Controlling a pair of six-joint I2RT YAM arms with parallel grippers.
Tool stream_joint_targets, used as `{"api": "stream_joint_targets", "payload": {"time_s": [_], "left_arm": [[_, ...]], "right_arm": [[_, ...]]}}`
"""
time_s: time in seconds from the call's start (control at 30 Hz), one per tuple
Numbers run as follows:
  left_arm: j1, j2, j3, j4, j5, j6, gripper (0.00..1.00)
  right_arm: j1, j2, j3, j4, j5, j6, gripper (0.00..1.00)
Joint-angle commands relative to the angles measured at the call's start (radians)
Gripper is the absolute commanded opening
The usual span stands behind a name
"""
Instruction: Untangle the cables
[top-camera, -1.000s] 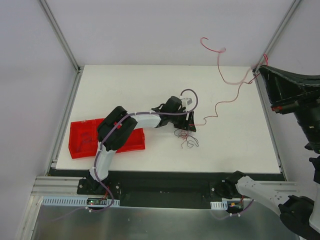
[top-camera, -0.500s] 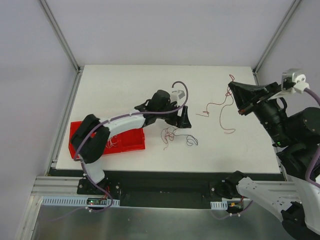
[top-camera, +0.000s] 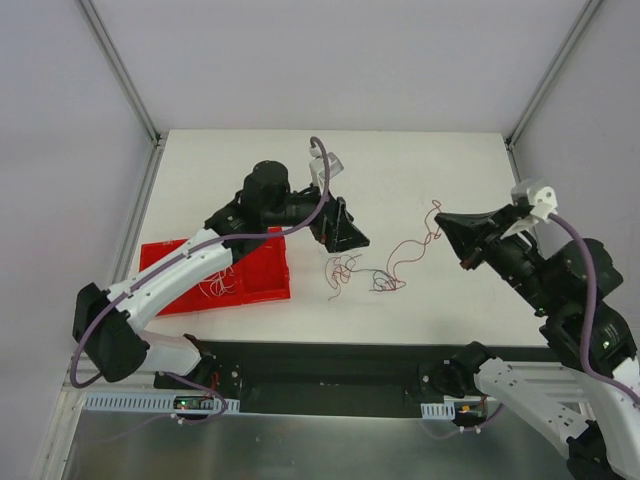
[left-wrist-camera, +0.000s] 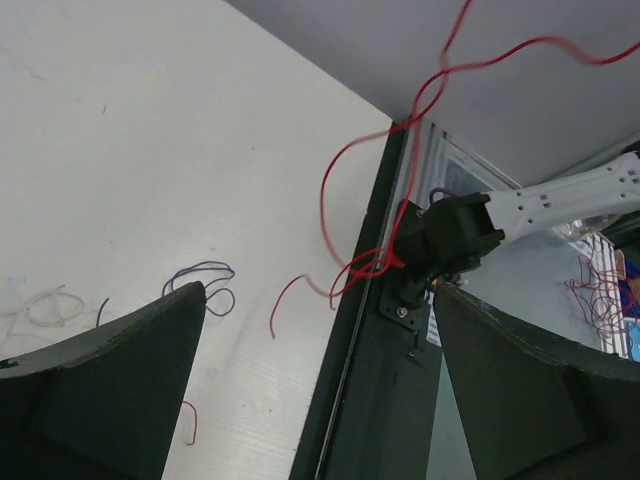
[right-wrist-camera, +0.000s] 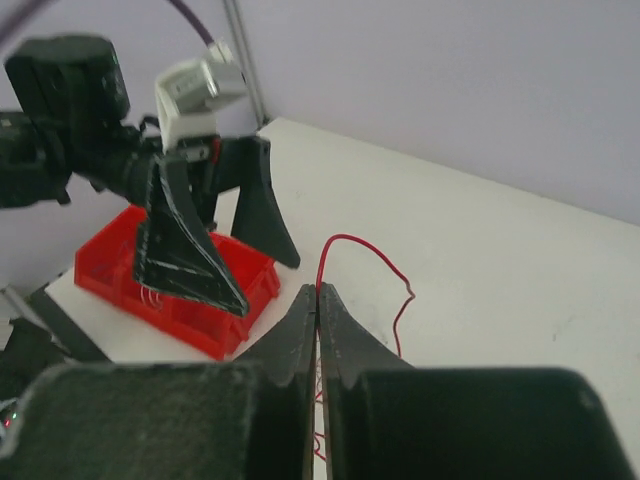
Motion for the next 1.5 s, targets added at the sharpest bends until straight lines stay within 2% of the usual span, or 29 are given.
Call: {"api": "stream_joint_targets", "payload": {"time_s": [0.0,0.13,0.27,0.5,0.63,0.73,0.97,1.1,1.23,1.33,1.47], "left_arm": [[-0.003,-0.115,0.027,-0.009,0.070,0.042,0.97],[-0.029,-0.143,0.065,-0.006,0.072,0.041,0.99],[-0.110,-0.112,0.096,0.005,0.000,0.092,0.98],[-0.240,-0.037,0.099,0.007,-0.244,0.228,0.86],[-0.258,0.007,0.103,0.007,-0.307,0.222,0.70],[-0.258,0.035,0.120,0.022,-0.304,0.200,0.60],[-0.259,0.104,0.151,0.100,-0.212,0.148,0.61],[-0.258,0.136,0.162,0.158,-0.142,0.111,0.55],[-0.258,0.146,0.165,0.179,-0.138,0.099,0.36],[-0.258,0.127,0.145,0.169,-0.190,0.106,0.01],[-0.256,0.081,0.108,0.179,-0.210,0.128,0.00]], "right_arm": [[-0.001,0.023,-0.030,-0.015,-0.184,-0.027,0.00],[-0.003,0.029,-0.055,0.013,-0.227,-0.001,0.00],[-0.003,0.031,-0.081,0.072,-0.273,0.045,0.00],[-0.003,0.034,-0.084,0.142,-0.292,0.117,0.00],[-0.001,0.032,-0.070,0.143,-0.296,0.122,0.00],[-0.003,0.029,-0.073,0.142,-0.299,0.121,0.01],[-0.001,0.026,-0.075,0.143,-0.302,0.127,0.00],[-0.003,0.017,-0.073,0.145,-0.301,0.130,0.00],[-0.003,0.011,-0.073,0.139,-0.299,0.130,0.00],[-0.003,0.000,-0.084,0.136,-0.292,0.130,0.00],[-0.003,-0.008,-0.107,0.137,-0.273,0.137,0.00]]}}
